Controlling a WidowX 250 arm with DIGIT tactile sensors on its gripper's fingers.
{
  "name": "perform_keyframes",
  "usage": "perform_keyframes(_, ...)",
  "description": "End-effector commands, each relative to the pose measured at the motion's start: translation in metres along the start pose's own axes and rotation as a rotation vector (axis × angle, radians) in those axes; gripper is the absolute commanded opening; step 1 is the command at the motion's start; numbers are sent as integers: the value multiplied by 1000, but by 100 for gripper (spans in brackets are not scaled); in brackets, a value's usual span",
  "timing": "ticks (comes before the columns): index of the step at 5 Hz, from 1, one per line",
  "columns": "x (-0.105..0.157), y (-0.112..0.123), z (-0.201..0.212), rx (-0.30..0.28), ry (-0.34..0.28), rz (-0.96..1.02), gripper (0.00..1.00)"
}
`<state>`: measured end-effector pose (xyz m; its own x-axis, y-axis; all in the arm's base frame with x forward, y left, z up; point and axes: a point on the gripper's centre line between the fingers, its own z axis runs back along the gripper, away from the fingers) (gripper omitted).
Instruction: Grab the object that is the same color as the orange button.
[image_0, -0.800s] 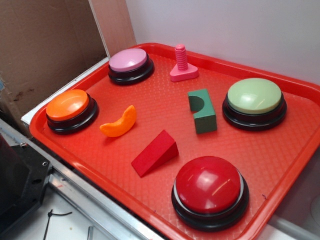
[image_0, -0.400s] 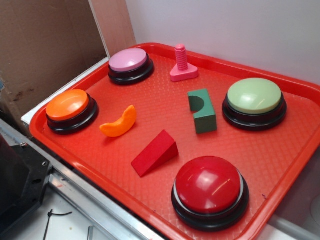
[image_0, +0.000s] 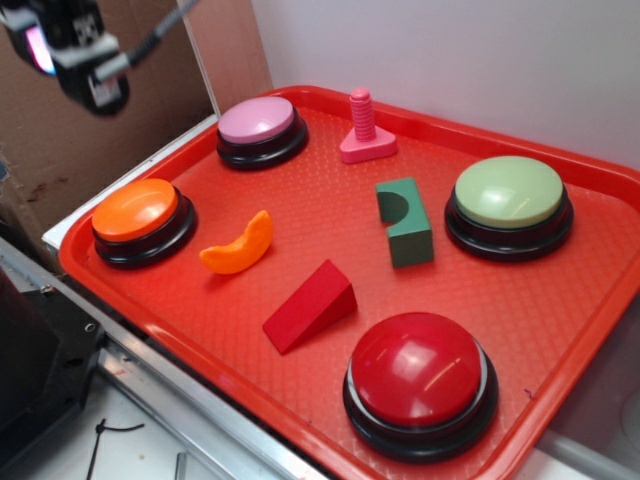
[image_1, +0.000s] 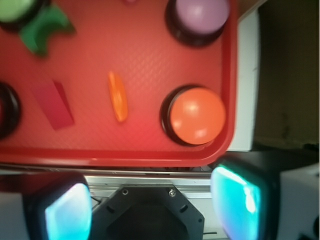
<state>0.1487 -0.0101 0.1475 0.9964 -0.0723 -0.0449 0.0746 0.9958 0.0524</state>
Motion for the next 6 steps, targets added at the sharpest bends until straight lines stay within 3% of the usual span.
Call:
perform_keyframes(1, 12, -13, -76, 39, 37, -71, 100)
perform_keyframes(4, 38, -30, -121, 27, -1, -30, 100)
perform_keyframes(6, 47, -27, -100, -9, -56, 6, 100)
